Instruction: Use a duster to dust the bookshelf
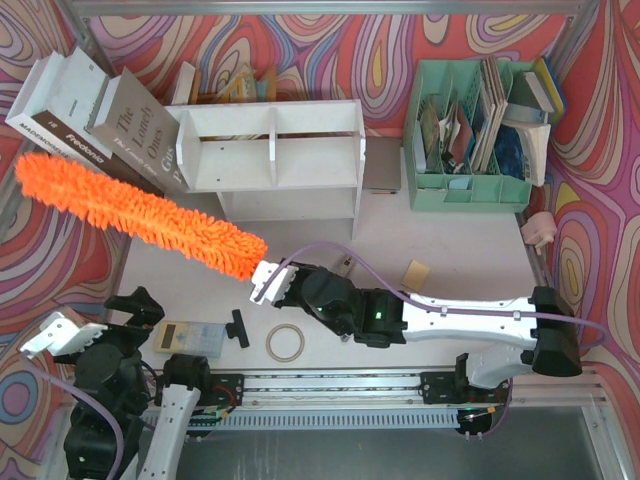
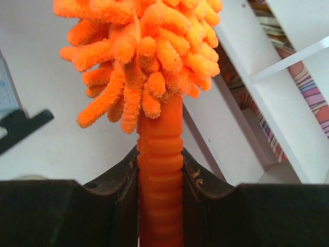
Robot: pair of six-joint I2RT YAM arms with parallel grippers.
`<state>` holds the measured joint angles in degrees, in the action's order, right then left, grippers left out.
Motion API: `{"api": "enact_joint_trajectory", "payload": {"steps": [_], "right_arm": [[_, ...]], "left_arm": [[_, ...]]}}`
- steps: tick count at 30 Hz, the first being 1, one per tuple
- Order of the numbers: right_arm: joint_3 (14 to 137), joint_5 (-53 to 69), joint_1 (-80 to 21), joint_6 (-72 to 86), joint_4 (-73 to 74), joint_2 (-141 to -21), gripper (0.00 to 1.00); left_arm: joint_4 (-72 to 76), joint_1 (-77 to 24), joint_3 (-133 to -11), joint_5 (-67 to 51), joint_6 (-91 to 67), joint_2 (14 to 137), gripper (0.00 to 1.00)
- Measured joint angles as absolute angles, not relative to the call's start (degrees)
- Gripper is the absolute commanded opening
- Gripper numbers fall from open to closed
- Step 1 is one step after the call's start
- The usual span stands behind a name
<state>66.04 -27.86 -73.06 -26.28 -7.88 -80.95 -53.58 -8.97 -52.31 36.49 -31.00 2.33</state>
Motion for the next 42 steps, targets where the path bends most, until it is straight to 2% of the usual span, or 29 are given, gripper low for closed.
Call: {"api": "enact_joint_trajectory", "payload": {"steps": [4, 17, 28, 42], "right_arm": [[62.57, -26.98, -73.06, -28.80, -7.03, -80.93, 0.00], [62.63, -27.81, -72.25, -34.70, -7.38, -79.88, 0.00], [68.62, -26.96, -66.72, -41.39, -8.14, -81.10, 0.00], [71.64, -25.02, -65.52, -44.16, -9.32, -83.33, 0.00]], "left_arm": [[-53.65, -8.97, -52.66, 36.01, -31.00, 2.33, 0.98], [-53.95, -8.95, -53.19, 35.83, -31.00, 2.59, 0.98], [-54.50, -8.95, -53.93, 33.17, -30.63, 4.82, 0.98], [-54.26, -8.95, -53.95, 27.83, -29.08, 6.20, 0.98]]}}
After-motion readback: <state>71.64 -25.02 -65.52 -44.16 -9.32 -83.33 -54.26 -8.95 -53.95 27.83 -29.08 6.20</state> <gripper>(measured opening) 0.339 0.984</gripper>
